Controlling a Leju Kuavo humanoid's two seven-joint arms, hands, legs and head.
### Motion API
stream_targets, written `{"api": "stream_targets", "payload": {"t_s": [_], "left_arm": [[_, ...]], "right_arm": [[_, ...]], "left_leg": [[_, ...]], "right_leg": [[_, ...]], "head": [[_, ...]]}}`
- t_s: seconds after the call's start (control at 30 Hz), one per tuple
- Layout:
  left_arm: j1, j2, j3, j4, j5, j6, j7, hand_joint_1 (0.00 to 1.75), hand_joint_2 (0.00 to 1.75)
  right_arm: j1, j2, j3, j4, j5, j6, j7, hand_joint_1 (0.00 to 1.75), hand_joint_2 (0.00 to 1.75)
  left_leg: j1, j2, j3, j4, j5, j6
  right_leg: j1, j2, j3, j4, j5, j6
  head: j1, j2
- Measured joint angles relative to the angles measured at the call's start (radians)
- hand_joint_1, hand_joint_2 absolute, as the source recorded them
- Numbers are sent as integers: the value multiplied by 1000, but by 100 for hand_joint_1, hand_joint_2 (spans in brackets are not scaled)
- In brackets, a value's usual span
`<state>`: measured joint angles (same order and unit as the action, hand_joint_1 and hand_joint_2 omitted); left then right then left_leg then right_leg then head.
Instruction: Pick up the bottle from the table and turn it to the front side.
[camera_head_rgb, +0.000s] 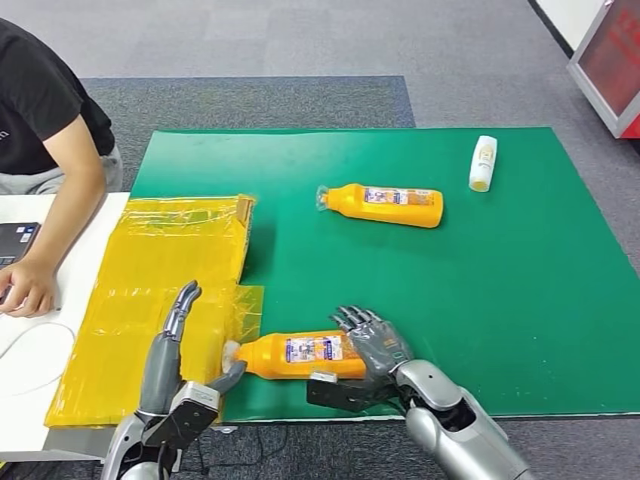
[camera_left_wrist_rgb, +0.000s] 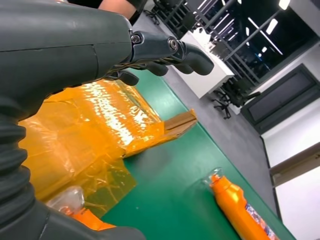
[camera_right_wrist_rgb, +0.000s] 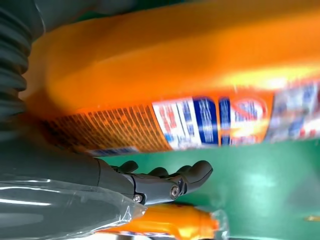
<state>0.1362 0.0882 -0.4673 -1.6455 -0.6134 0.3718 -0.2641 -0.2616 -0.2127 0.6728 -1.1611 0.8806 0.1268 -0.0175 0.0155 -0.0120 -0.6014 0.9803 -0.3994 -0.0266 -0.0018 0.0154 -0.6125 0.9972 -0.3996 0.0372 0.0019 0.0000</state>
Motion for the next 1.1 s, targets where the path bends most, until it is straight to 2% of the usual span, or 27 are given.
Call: {"api": "stream_targets", "payload": {"t_s": [0.37,0.63,0.87,1.1], "left_arm": [[-15,-8,2,18,-11,1,-11,0,175],[-14,-13,18,18,10,5,-15,0,175],[9,-28,52,-2,281,-49,-72,0,175],[23,-26,68,-33,503,-149,-107,0,175]], "right_arm": [[-52,-25,46,46,10,-3,-3,175,175],[-34,-25,46,49,-19,-79,-6,175,175],[94,6,-95,-44,-267,-135,-72,175,175],[199,49,-225,-147,-392,-154,-117,175,175]], "left_leg": [[0,0,4,0,0,1],[0,0,4,0,-1,1],[0,-1,2,0,-2,1],[0,-2,-3,0,-2,1]], "right_leg": [[0,0,4,0,0,0],[0,0,5,0,-1,1],[0,-1,4,0,-2,2],[0,-2,0,0,-3,3]], "head": [[0,0],[0,0],[0,0],[0,0]]}}
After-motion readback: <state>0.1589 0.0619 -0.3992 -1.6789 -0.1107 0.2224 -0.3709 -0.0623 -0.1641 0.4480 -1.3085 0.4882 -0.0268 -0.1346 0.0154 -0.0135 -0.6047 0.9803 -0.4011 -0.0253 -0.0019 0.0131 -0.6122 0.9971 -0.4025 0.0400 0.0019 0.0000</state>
